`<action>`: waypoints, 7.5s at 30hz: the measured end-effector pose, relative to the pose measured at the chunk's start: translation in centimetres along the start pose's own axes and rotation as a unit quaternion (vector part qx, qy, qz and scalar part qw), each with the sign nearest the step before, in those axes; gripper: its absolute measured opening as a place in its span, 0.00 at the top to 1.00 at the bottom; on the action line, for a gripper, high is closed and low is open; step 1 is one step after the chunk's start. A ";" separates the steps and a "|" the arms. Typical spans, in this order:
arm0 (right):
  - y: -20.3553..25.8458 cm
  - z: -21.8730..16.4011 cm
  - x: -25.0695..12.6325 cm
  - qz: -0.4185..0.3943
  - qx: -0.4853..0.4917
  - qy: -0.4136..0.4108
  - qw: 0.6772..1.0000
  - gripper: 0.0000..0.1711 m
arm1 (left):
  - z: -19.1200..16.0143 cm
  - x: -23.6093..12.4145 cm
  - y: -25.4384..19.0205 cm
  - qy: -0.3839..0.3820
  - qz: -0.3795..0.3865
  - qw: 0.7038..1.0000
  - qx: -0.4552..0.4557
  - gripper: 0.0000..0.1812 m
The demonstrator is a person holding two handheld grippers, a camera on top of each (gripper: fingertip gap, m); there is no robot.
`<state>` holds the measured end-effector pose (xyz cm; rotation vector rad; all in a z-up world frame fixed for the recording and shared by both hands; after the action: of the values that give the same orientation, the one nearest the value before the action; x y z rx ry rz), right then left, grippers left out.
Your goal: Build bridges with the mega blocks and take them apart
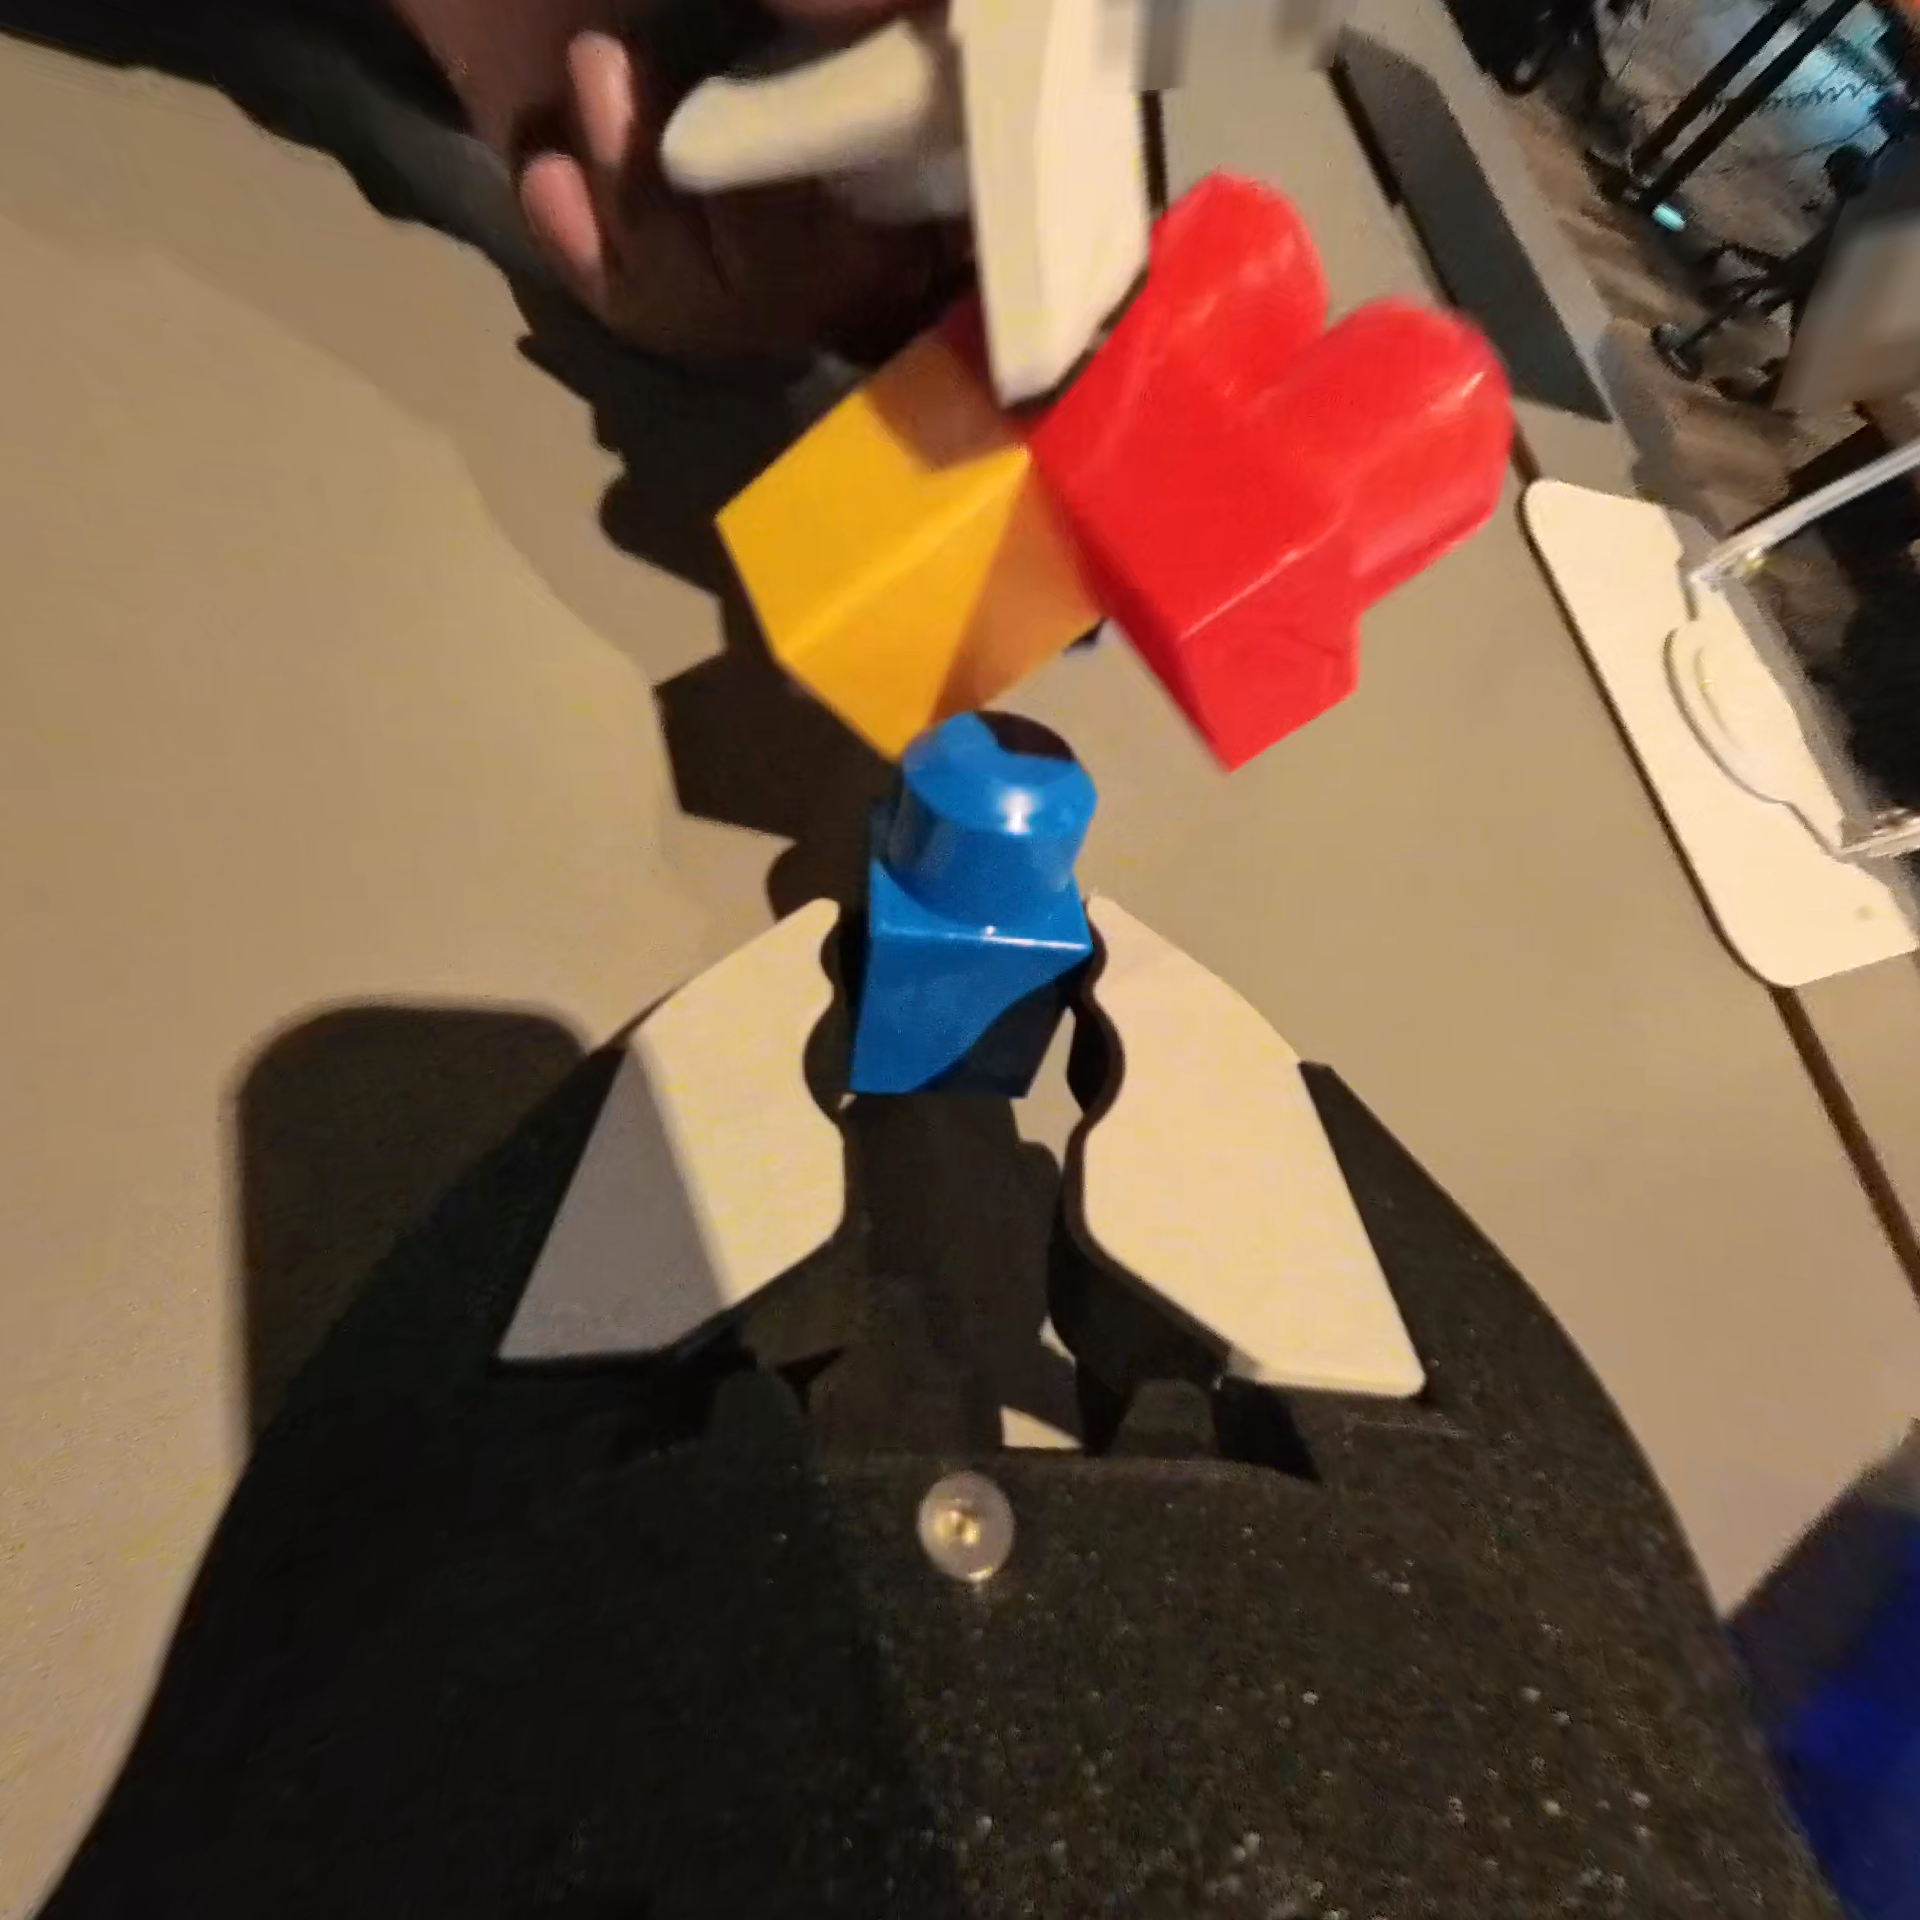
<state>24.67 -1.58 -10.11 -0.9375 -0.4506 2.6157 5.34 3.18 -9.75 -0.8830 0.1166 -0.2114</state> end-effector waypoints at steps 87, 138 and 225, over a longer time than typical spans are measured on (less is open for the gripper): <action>-10.5 -4.0 -18.0 -0.386 0.222 -0.175 0.878 0.77 | 0.6 -0.2 -0.8 -0.111 0.027 0.989 0.095 0.80; -3.8 2.5 -9.3 -0.050 0.138 -0.203 0.968 0.80 | -0.2 3.3 -2.4 -0.011 0.079 0.969 0.233 0.74; -10.7 -9.5 -17.1 -0.300 0.237 0.017 0.924 0.73 | 0.8 -0.5 -0.6 -0.055 0.158 0.970 0.178 0.77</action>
<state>45.44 2.89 -3.44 -0.5630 -0.0587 2.0028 4.97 3.51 -8.72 -0.5075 0.1103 0.1142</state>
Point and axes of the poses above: each gripper's, where its closed fingertips meet, x out along the fingers, z out of its top, y = z × x across the jaws, the point moved 10 cm from there along -x, back along the fingers, and after that the axes turned 2 degrees about -z, right-handed, at the moved point
